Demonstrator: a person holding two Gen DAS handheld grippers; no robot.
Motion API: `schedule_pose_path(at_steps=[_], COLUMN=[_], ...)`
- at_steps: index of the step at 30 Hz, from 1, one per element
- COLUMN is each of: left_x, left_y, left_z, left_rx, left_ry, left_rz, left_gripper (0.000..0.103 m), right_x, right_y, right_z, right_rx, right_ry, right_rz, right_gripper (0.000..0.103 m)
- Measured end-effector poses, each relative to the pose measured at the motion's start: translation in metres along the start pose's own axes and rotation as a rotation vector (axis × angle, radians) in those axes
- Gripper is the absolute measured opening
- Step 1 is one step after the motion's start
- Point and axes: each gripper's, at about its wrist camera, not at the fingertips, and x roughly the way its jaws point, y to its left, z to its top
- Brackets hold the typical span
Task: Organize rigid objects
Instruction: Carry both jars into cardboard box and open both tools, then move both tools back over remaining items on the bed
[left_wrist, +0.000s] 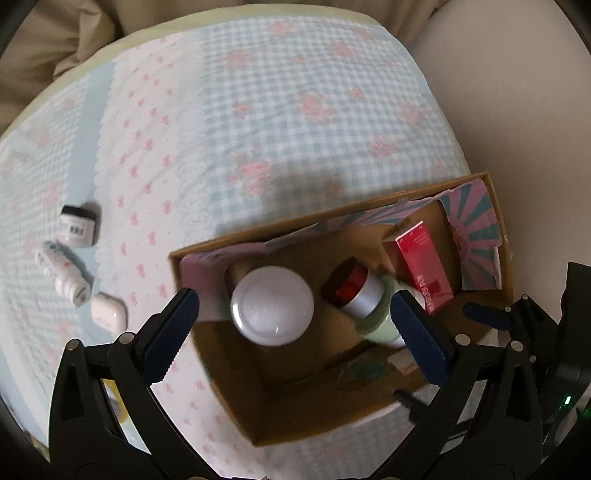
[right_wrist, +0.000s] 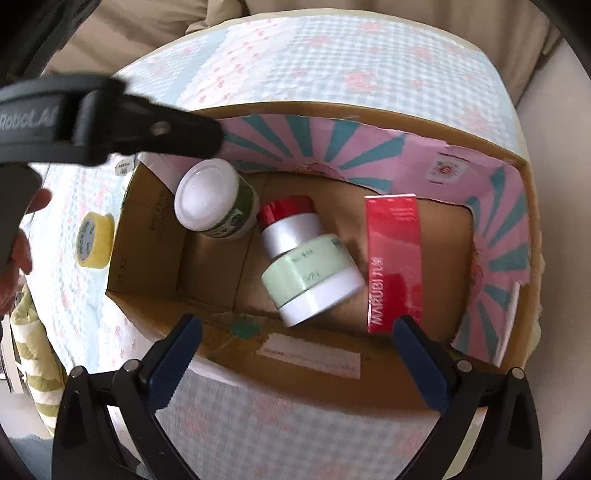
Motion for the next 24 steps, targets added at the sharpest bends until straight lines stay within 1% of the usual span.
schedule_pose_path(at_steps=[3,8,11,12,17,19,22,24], left_x=[-0.009,-0.031,-0.048,-0.055,-0.092,-0.108,-0.126,-0.141], left_y=[0.006,0.010,0.012,0.012,0.025,0.034,0.048,0.063], left_z=[-0.005,-0.017,-0.025,-0.028,-0.045,-0.057,-0.075,-0.093], left_rx=[-0.019,-0.031,-0.031,-0.028,-0.052,-0.065,-0.088,-0.114], left_ry=[-0.007,-0.026,-0.045,-0.053,-0.099,-0.126,-0.149,-0.169], left_rz=[0.005,0.008,0.029,0.043,0.046,0.058,0.065,0.075], left_gripper=[0.103,0.103,0.103,0.103,0.103,0.103,0.103,0.103], right_x=[-0.007,-0.028,-0.045,-0.050,-0.083,-0.093,-0.108,-0.120], right_y=[-0.003,-0.004,-0.002,0.000,0.018,0.026,0.040,0.053], right_z=[0.001,0.001,0.000,-0.001,-0.004,-0.005,-0.006,-0.008], right_rx=[0.032,0.041,0.041,0.036,0.006,-0.006,-0.018,-0.021], right_ry=[-0.007,-0.021,-0.040,-0.046,-0.087,-0.102,-0.131,-0.155], right_rz=[-0.001,-0.029,-0.058,-0.070,-0.114,-0.133,-0.139,-0.155], right_gripper=[0.103,0.103,0.103,0.103,0.103,0.103,0.103,0.103])
